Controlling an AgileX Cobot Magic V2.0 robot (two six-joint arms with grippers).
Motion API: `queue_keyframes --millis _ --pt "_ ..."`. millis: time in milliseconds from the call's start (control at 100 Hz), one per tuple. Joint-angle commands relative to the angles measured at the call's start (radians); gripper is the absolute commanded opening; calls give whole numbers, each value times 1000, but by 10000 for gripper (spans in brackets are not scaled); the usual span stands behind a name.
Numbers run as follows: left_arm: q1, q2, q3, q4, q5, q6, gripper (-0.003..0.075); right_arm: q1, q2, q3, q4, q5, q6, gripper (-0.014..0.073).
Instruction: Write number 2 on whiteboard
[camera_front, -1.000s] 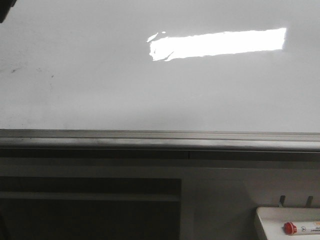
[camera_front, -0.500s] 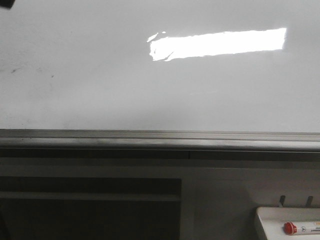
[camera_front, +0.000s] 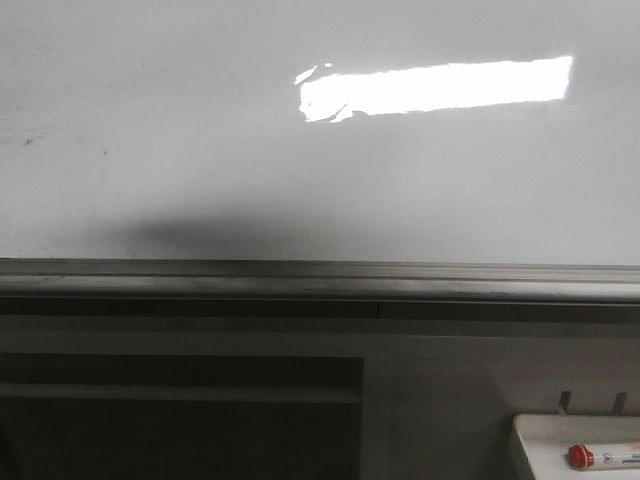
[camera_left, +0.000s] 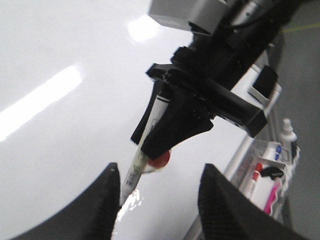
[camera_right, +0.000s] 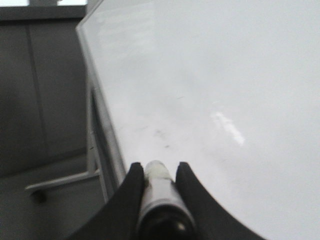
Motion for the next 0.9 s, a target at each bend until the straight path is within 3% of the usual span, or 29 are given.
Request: queue_keyframes --millis 0,100,530,890 --pt "17 -65 -19 96 -77 -211 174 -27 -7 -32 -14 -183 2 -77" --pt "29 -143 0 203 -42 -323 -20 -57 40 -32 -71 -221 2 -77" --pt "29 -226 63 194 -28 -351 -20 -87 207 -32 -125 -267 2 -78" --pt "29 -226 63 188 -28 -351 -20 -187 190 -34 -138 -319 -30 -78"
